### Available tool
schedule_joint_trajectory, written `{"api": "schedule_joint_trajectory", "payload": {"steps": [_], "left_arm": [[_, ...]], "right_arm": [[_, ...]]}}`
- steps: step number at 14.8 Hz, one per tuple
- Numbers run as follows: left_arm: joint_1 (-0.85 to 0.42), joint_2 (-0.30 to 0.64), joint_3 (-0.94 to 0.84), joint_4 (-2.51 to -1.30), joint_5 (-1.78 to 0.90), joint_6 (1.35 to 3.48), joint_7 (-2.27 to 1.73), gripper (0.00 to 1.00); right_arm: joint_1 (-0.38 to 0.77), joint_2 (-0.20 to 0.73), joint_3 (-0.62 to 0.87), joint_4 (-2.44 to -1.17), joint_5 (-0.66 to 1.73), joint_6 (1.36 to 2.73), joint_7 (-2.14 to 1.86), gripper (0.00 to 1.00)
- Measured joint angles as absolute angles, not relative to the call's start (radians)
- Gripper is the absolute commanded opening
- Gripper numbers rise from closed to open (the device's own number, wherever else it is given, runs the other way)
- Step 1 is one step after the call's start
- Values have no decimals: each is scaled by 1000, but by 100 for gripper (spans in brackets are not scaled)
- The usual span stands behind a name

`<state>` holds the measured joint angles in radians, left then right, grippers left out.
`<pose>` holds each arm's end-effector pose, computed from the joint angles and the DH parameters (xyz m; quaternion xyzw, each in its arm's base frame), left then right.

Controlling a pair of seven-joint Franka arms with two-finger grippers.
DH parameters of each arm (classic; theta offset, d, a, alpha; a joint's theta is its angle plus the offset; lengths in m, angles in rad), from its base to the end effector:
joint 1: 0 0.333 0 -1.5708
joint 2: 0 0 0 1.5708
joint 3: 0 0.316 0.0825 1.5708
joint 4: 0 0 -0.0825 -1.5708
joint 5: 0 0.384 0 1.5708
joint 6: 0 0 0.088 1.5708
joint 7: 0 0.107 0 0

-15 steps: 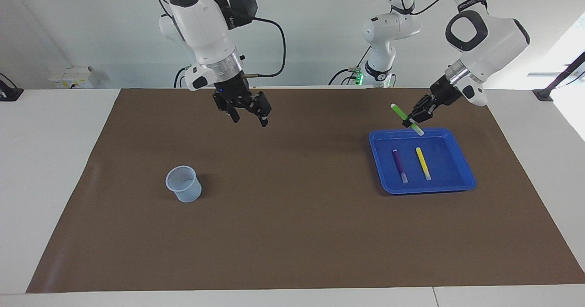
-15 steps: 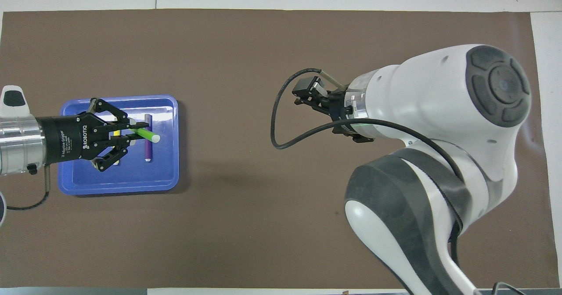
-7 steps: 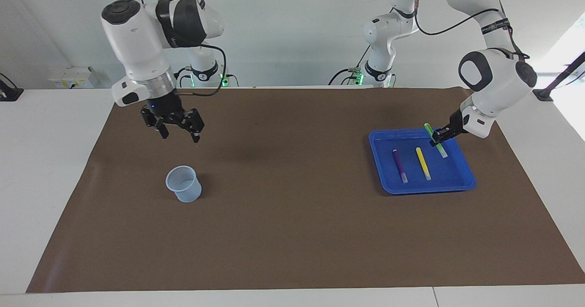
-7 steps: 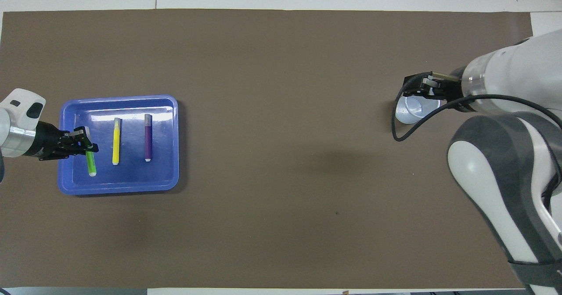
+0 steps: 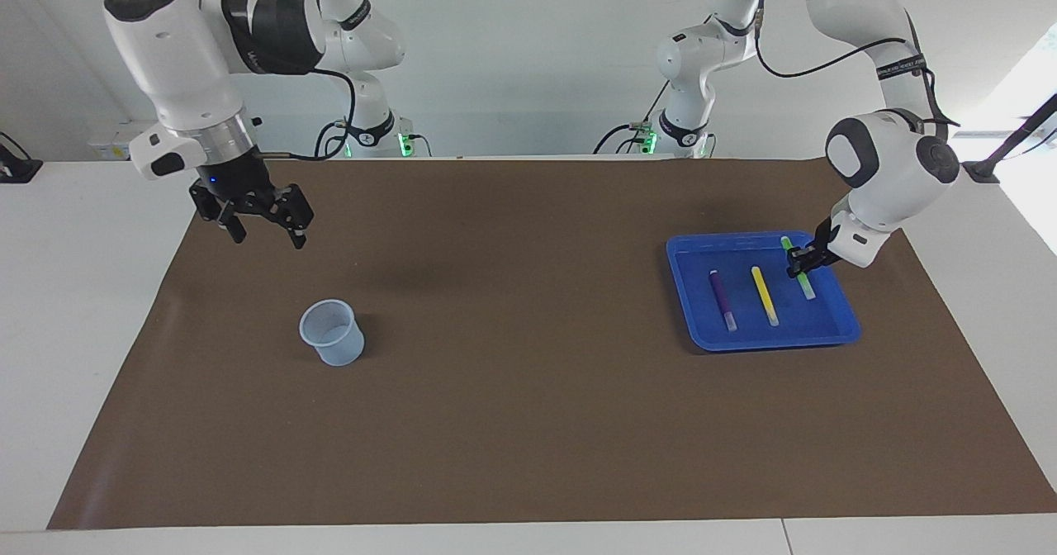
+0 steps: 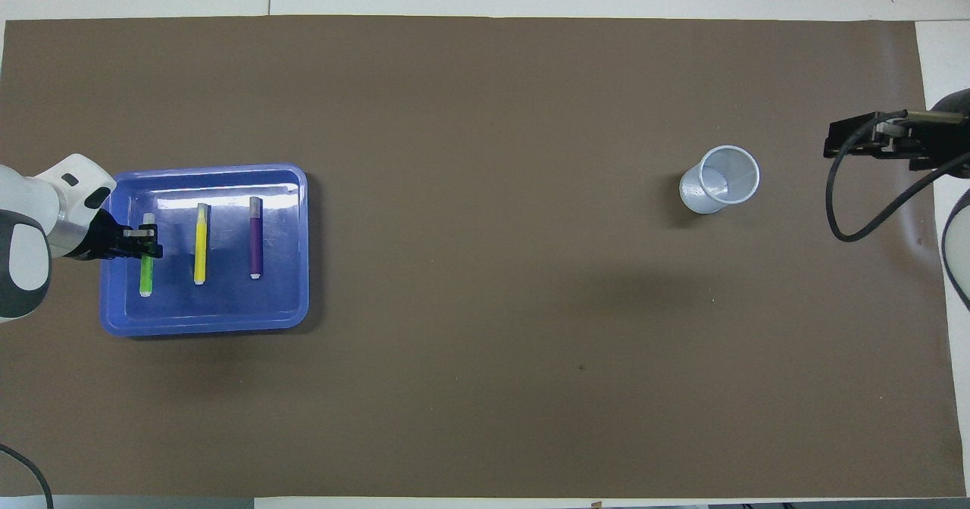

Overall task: Right arm passes pens to left for tray arrangement
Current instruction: 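Lay the green pen in the tray while the right gripper withdraws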

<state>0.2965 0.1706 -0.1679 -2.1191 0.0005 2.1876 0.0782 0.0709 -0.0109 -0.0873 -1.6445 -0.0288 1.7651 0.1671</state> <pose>0.5502 0.0723 0.3255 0.9983 0.0255 -0.0481 0.0191 0.5686 -0.0121 0.6136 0.9937 -0.0896 0.0665 0.0088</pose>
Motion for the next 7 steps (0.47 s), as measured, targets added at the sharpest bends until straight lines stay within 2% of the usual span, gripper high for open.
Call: {"api": "schedule_joint_trajectory", "payload": {"steps": [2, 3, 4, 7], "left_arm": [[297, 192, -168, -2118, 3, 2210, 93, 0], [297, 200, -168, -2117, 3, 2214, 100, 96], [297, 203, -168, -2116, 4, 2216, 109, 100], [296, 203, -170, -2107, 5, 2216, 149, 100]], "right_arm": [[71, -11, -88, -1614, -31, 1723, 167, 100], [71, -11, -88, -1599, -35, 1697, 167, 100], [72, -11, -88, -1588, -41, 1670, 167, 100], [73, -11, -83, -1579, -46, 1635, 167, 100]]}}
